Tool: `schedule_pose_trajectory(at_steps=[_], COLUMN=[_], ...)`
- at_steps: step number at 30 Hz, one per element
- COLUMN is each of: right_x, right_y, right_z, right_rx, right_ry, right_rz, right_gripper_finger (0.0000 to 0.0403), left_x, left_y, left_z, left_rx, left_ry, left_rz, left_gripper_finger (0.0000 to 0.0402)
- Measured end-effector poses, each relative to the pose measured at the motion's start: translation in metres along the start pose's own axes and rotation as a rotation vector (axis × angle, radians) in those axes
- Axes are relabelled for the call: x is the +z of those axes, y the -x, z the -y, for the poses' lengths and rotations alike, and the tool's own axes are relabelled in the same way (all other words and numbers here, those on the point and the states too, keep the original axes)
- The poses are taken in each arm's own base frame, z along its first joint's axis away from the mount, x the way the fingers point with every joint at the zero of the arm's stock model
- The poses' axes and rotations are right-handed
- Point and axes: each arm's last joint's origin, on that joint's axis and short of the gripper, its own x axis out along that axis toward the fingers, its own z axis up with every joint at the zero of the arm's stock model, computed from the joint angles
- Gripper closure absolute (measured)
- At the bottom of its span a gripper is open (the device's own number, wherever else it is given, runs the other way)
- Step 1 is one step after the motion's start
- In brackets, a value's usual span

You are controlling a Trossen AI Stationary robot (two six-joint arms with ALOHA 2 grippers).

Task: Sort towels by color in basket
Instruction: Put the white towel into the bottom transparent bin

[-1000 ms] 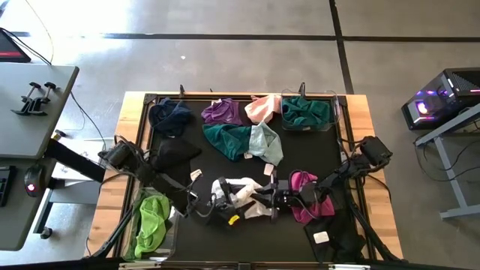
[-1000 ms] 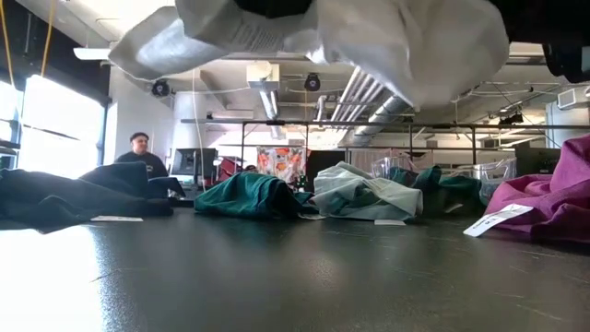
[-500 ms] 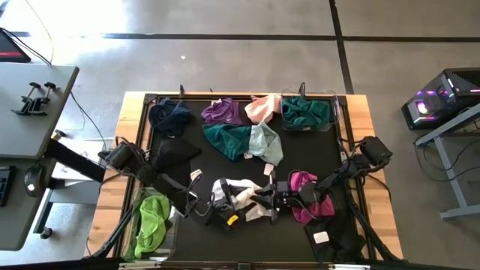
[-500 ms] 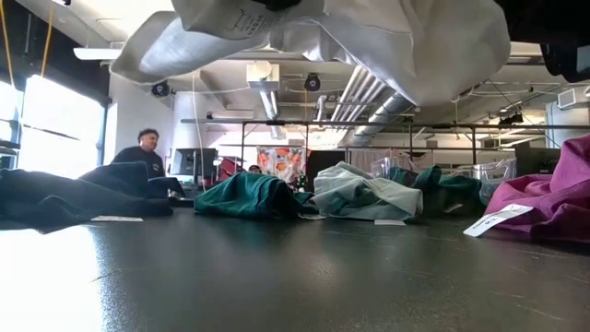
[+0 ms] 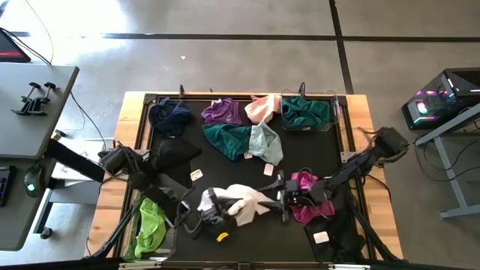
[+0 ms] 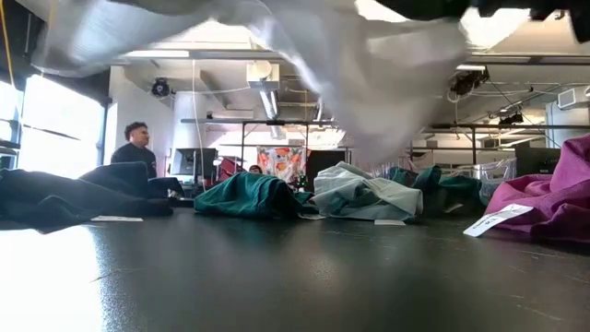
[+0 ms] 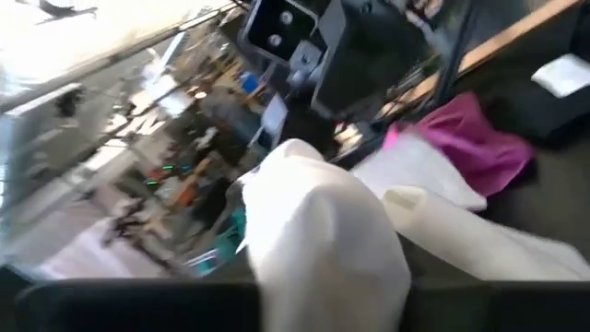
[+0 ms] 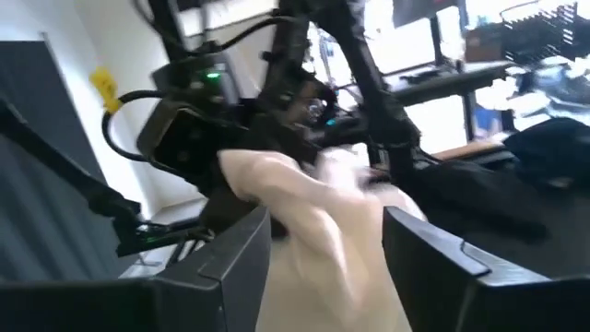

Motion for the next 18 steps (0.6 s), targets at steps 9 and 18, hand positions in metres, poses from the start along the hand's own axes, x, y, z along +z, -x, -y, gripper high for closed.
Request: schedule_pose_trajectory(at_steps=[9, 18], right_x=[0.004, -0.003], right_y=[0.02, 0.02], right_z=[-0.01, -0.008], right_rx=[-0.137, -0.156], right_ry=[0.062, 0.08], right_rz=[-0.054, -0.089], right_gripper_finger=[0.0201, 0.0202], left_x=[0.038, 0.072], left_y=[0.06, 0.125], left_z=[-0.047, -0.158], left_rx=[0.148, 0.05], left_ry=[-0.097, 0.217], left_rz=[-0.135, -0.028], left_gripper_finger=[0.0378, 0.038])
